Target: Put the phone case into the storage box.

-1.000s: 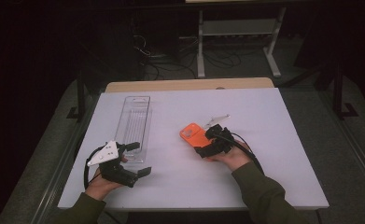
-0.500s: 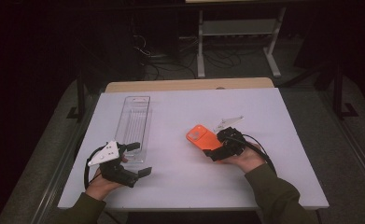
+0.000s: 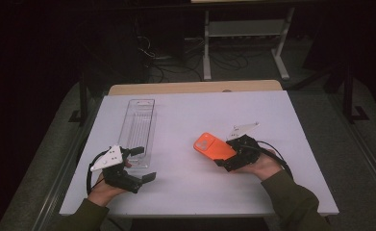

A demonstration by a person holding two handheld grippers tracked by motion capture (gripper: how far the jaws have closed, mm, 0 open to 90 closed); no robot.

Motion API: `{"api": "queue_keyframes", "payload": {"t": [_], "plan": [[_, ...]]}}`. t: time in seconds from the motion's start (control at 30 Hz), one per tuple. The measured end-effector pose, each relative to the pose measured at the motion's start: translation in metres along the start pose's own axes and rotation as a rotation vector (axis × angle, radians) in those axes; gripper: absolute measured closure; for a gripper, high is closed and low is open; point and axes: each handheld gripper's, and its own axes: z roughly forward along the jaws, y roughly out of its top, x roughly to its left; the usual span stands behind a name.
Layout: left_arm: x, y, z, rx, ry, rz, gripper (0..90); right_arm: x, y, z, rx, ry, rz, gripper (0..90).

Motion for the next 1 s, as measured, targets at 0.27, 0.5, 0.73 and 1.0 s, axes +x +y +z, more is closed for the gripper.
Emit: {"api": "queue_keyframes", "payload": {"t": [0.27,0.5,0.73,1.0], "plan": [[0.000,0.001,0.000,0.003,-0.001,0.004,0.0,-0.004,-0.005,-0.009,-0.018,0.036,-0.026,15.2],[0.003,0.002,-0.002,0.007,-0.005,0.007,0.0,-0.007,-0.005,-0.013,-0.021,0.074,-0.050,15.2],[0.005,0.005,-0.003,0.026,-0.026,0.011,0.0,-0.009,-0.006,-0.016,-0.014,0.099,-0.068,15.2],[0.006,0.010,0.000,0.052,-0.061,0.036,0.0,-0.007,-0.007,-0.015,0.000,0.121,-0.084,15.2]]}}
